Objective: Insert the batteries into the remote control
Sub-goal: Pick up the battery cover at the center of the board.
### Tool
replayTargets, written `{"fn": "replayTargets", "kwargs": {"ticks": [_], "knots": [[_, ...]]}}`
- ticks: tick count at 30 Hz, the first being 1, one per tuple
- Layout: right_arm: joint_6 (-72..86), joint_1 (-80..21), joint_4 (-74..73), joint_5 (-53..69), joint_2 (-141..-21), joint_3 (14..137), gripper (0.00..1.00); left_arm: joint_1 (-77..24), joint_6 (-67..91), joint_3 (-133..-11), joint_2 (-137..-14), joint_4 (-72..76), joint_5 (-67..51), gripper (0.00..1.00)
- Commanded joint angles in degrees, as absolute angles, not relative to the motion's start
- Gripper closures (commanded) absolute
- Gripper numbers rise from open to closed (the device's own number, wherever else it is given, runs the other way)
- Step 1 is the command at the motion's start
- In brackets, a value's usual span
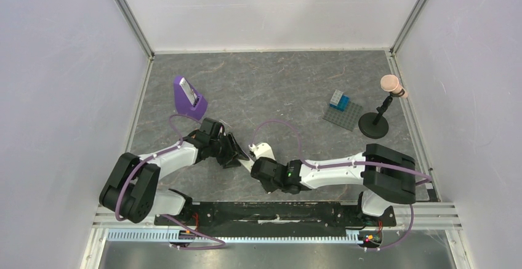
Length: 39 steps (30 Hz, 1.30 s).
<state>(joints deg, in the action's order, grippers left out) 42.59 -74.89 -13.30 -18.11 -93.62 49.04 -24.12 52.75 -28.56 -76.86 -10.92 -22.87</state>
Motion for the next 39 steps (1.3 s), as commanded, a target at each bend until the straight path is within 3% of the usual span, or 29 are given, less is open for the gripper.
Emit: {"fn": "replayTargets", "kwargs": {"ticks": [1, 7, 15, 20, 31, 39], "knots": [[41.5, -75.3, -14.9, -21.3, -90.0, 51.1, 0.81, -23.9, 52.5, -29.4, -75.4, -14.6, -18.3, 0.46], [38.2, -76.0, -13.0, -16.9, -88.2, 51.6, 0.81, -23.9, 51.9, -32.3, -70.3, -19.0, -16.0, 0.4], [35.4, -78.6, -8.6, -11.8, -95.8, 56.4, 0.83, -23.1, 50.9, -38.1, -63.5, -32.5, -3.3, 0.39], [36.7, -78.5, -7.6, -13.0, -99.0, 57.8, 0.85, -21.3, 49.4, -41.6, -66.6, -32.9, -1.0, 0.4], [38.2, -74.7, -6.7, -13.7, -99.2, 55.6, 0.85, -21.3, 49.2, -47.4, -81.9, -30.0, 2.2, 0.51], [37.8, -71.7, -7.6, -13.7, -98.0, 54.1, 0.86, -22.1, 49.6, -48.3, -87.7, -29.7, 0.5, 0.7]]}}
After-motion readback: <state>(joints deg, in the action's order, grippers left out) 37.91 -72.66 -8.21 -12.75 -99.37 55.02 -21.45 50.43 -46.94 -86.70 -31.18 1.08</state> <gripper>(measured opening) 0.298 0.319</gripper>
